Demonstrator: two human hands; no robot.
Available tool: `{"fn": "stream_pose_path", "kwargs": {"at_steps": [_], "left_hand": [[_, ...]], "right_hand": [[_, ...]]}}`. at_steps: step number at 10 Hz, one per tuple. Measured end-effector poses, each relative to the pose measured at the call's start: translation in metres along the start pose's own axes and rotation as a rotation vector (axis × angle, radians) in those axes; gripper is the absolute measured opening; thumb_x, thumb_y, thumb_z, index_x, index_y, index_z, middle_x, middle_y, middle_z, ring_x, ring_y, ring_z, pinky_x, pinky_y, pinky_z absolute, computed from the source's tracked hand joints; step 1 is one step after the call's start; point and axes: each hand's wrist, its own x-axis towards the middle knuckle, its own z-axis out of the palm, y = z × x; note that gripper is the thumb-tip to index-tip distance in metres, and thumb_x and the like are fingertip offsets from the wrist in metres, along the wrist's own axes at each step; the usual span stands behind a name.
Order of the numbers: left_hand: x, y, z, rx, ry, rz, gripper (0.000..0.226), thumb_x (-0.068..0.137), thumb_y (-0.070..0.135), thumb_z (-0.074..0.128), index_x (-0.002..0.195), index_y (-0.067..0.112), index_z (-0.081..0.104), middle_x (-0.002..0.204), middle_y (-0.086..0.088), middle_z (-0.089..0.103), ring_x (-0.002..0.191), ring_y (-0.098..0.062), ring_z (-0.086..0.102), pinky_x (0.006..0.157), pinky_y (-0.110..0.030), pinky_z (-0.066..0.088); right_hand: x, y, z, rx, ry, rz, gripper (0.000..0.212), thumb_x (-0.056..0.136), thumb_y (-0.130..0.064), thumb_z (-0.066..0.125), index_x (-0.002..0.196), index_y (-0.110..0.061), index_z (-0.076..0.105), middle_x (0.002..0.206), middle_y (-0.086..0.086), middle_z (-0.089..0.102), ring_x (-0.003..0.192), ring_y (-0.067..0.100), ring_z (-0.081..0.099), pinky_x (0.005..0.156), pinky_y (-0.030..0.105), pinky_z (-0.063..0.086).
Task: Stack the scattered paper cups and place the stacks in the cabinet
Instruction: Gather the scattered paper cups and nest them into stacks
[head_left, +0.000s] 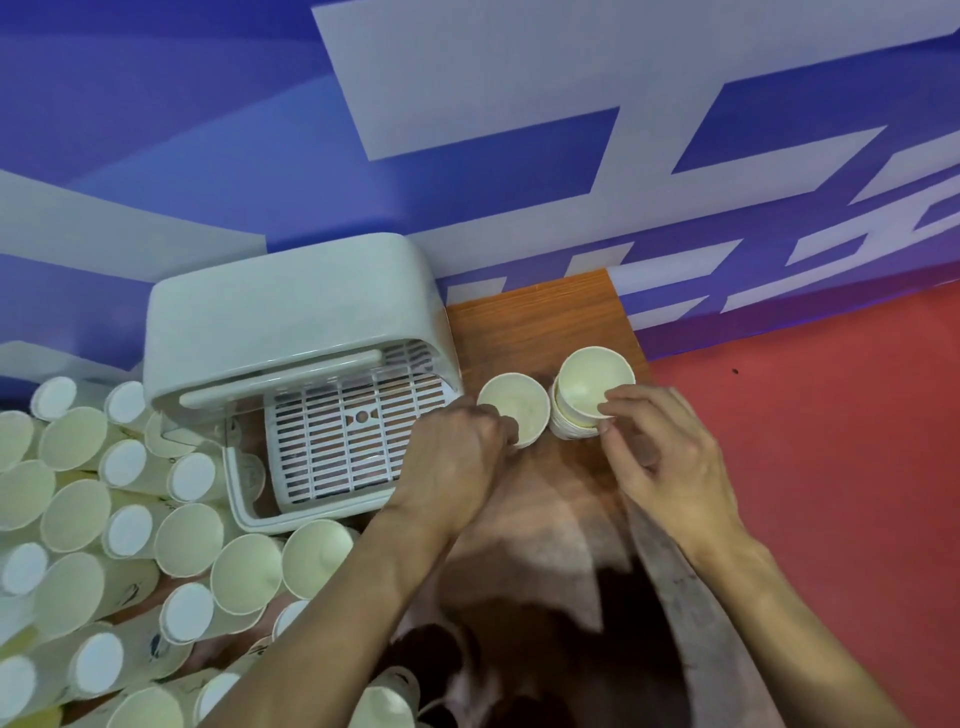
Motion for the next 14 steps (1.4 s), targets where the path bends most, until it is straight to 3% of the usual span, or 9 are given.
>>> {"fn": "stream_pose_path", "kwargs": {"at_steps": [3,4,6,7,9,10,11,12,14], "left_hand": [[0.007,0.003,0.012,0.067,-0.014,0.022,0.013,0.073,0.024,0.079,0.084,0.022,0.074,0.079,0.001,0.068,0.075,-0.025,0.065,0.053,-0.032,0.047],[-0.010,-0.003,0.001,-0.115,0.091,0.151,0.024,0.090,0.029,0.067,0.113,0.023,0.065,0.103,0.002,0.066,0.086,-0.022,0.065,0.063,-0.034,0.054],[-0.085,-0.036,-0.021,-0.052,0.055,-0.040,0.016,0.093,0.036,0.054,0.094,0.025,0.065,0.087,0.005,0.062,0.075,-0.021,0.064,0.059,-0.037,0.052],[-0.139,-0.067,-0.023,-0.114,0.064,-0.342,0.023,0.089,0.050,0.064,0.087,0.027,0.064,0.083,0.009,0.064,0.071,-0.016,0.064,0.056,-0.034,0.051],[-0.165,-0.080,0.003,0.035,-0.159,-0.431,0.046,0.082,0.064,0.060,0.098,0.023,0.071,0.095,0.002,0.069,0.082,-0.024,0.069,0.064,-0.031,0.050],[-0.163,-0.086,0.015,0.090,-0.192,-0.371,0.034,0.076,0.051,0.059,0.068,0.021,0.071,0.065,0.000,0.066,0.053,-0.023,0.064,0.044,-0.028,0.047],[-0.163,-0.086,0.023,0.125,-0.074,-0.299,0.037,0.074,0.045,0.051,0.052,0.018,0.063,0.050,0.000,0.058,0.038,-0.023,0.055,0.034,-0.023,0.038],[-0.163,-0.086,0.024,0.175,-0.032,-0.265,0.036,0.075,0.044,0.056,0.051,0.018,0.061,0.049,0.000,0.055,0.039,-0.023,0.053,0.036,-0.024,0.036],[-0.175,-0.071,0.010,0.111,0.144,-0.099,0.021,0.081,0.026,0.058,0.060,0.022,0.057,0.059,0.002,0.053,0.051,-0.022,0.051,0.050,-0.032,0.041]], "right_hand": [[-0.011,0.000,0.015,-0.113,-0.018,0.018,0.015,0.096,-0.025,0.066,0.100,-0.017,0.079,0.103,-0.008,0.071,0.088,0.020,0.057,0.071,0.039,0.053],[-0.009,-0.004,0.012,-0.111,-0.051,0.053,0.019,0.096,-0.026,0.066,0.108,-0.017,0.077,0.113,-0.006,0.069,0.094,0.021,0.058,0.075,0.041,0.055],[-0.032,-0.065,0.003,-0.015,-0.071,-0.126,0.019,0.090,-0.010,0.065,0.104,-0.011,0.077,0.118,-0.001,0.068,0.097,0.025,0.061,0.086,0.033,0.051],[-0.060,-0.099,0.034,0.084,-0.345,-0.340,0.022,0.088,-0.005,0.065,0.104,-0.018,0.074,0.119,-0.006,0.066,0.097,0.023,0.062,0.082,0.040,0.054],[-0.112,-0.121,0.102,-0.162,-0.822,-0.885,0.032,0.098,-0.052,0.051,0.129,-0.047,0.059,0.141,-0.023,0.050,0.130,-0.003,0.045,0.104,0.021,0.047],[-0.117,-0.093,0.124,0.011,-0.978,-0.757,0.044,0.109,-0.040,0.037,0.129,-0.010,0.064,0.136,-0.005,0.058,0.130,0.004,0.048,0.112,0.028,0.042],[-0.131,-0.088,0.123,0.230,-0.983,-0.667,0.056,0.109,-0.047,0.035,0.126,-0.003,0.065,0.134,0.003,0.058,0.124,0.020,0.056,0.112,0.032,0.042],[-0.127,-0.134,0.087,-0.104,-1.324,-0.534,0.053,0.102,-0.048,0.014,0.124,-0.050,0.063,0.136,-0.023,0.052,0.130,0.002,0.046,0.118,0.022,0.027],[-0.126,-0.093,0.076,-0.305,-0.872,-0.630,0.061,0.106,-0.036,0.012,0.103,-0.056,0.070,0.117,-0.022,0.067,0.121,0.009,0.059,0.122,0.043,0.016]]}}
